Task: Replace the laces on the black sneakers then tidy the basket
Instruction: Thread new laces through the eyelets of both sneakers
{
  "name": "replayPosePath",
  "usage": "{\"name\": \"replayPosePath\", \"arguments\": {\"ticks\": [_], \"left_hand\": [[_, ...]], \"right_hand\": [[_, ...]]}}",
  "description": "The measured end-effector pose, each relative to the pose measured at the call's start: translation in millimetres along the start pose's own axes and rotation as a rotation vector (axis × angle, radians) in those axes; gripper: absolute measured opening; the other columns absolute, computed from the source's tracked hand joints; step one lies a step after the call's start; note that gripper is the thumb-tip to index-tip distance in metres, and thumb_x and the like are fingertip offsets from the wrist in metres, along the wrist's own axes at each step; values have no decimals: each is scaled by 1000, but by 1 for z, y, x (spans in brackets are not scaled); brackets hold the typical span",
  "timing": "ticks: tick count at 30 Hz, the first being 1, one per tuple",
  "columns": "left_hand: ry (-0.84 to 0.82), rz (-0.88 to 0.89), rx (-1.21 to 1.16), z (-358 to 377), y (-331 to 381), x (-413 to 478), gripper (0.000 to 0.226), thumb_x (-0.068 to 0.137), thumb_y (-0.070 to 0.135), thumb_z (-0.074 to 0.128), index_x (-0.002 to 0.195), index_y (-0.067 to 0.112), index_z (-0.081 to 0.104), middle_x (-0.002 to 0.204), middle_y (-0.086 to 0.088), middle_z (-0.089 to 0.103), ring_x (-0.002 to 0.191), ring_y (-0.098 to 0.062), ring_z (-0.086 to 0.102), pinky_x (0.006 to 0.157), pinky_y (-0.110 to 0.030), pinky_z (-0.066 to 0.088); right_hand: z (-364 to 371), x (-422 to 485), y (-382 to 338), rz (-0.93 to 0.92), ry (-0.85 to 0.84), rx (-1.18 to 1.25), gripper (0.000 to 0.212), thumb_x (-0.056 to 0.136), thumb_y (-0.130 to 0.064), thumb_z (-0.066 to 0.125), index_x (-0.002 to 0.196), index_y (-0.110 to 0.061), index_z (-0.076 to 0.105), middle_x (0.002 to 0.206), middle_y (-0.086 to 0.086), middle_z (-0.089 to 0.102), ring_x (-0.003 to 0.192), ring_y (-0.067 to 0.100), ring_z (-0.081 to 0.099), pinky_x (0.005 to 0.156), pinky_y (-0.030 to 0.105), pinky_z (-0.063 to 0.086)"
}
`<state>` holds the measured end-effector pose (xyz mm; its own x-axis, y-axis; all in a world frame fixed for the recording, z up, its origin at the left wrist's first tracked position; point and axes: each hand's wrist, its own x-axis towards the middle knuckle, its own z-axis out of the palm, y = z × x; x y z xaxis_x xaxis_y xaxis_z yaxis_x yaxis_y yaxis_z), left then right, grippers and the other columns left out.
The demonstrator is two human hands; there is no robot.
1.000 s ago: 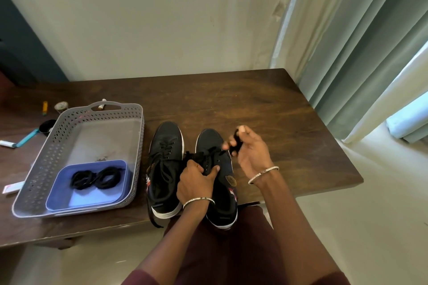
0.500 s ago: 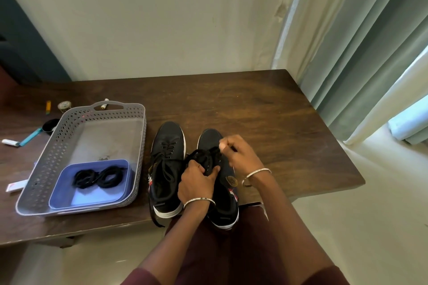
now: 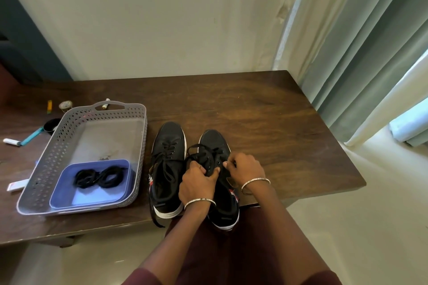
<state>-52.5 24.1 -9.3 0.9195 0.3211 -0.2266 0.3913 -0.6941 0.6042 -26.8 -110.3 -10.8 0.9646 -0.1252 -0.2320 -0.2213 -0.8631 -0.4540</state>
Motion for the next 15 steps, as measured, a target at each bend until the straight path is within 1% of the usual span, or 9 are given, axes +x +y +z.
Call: {"name": "replayPosePath", "arguments": {"ticks": [2, 3, 5, 7, 8, 10, 12, 13, 15], "left_hand": [[0, 1, 0, 1, -1, 1, 43, 81, 58, 70, 85, 21, 49, 78, 5, 55, 70, -20, 52, 59, -29, 39], [-3, 2, -4, 1, -1, 2, 43, 81, 58, 70, 85, 21, 49, 79, 4, 56, 70, -20, 52, 59, -29, 39], [-9, 3, -12, 1, -3, 2, 42, 82, 58, 69, 85, 21, 49, 80, 3, 58, 71, -20, 52, 60, -30, 39], [-10, 3, -15, 1, -3, 2, 42, 82, 58, 69, 86, 21, 50, 80, 4, 57, 71, -21, 52, 60, -30, 39], [-10, 2, -14, 1, -3, 2, 42, 82, 58, 69, 86, 21, 50, 80, 4, 57, 71, -21, 51, 60, -30, 39], [-12, 1, -14, 1, -2, 1, 42, 82, 58, 69, 86, 21, 50, 80, 5, 56, 71, -20, 50, 60, -30, 38], [-12, 2, -8, 1, -1, 2, 42, 82, 58, 68, 87, 21, 51, 81, 5, 56, 71, -20, 50, 61, -30, 38], [-11, 2, -4, 2, -1, 2, 42, 82, 58, 68, 87, 21, 50, 81, 4, 57, 72, -20, 50, 61, -30, 39], [-6, 4, 0, 2, -1, 2, 41, 82, 58, 69, 86, 21, 49, 80, 5, 57, 72, -20, 51, 61, -30, 39]], "right_hand": [[-5, -1, -6, -73, 31, 281, 17, 94, -27, 64, 79, -21, 62, 82, -1, 59, 77, 15, 57, 72, 30, 43], [-10, -2, -9, -103, 51, 448, 17, 93, -20, 65, 76, -21, 62, 86, -1, 55, 78, 10, 54, 74, 26, 42], [-23, -6, -13, -174, 52, 764, 20, 93, -9, 65, 76, -19, 65, 100, 1, 55, 91, 9, 56, 84, 21, 45], [-31, -11, -12, -212, 13, 1022, 24, 95, -3, 58, 74, -13, 63, 103, 5, 63, 95, 12, 61, 88, 26, 50], [-34, -14, -12, -189, -18, 1172, 26, 97, -4, 54, 73, -11, 58, 93, 7, 66, 91, 15, 64, 86, 27, 52], [-33, -16, -11, -60, -7, 1383, 30, 99, -6, 49, 69, -9, 47, 65, 7, 58, 70, 22, 63, 71, 29, 54], [-23, -14, -7, 54, 151, 1198, 33, 99, -10, 53, 68, -12, 42, 53, -2, 48, 54, 18, 51, 57, 29, 46], [-16, -11, -2, 72, 220, 999, 32, 97, -15, 58, 69, -13, 44, 55, -5, 51, 55, 16, 50, 57, 29, 44], [-5, -7, 3, 47, 250, 667, 20, 91, -22, 68, 81, -16, 52, 75, -5, 64, 69, 12, 60, 67, 28, 49]]}}
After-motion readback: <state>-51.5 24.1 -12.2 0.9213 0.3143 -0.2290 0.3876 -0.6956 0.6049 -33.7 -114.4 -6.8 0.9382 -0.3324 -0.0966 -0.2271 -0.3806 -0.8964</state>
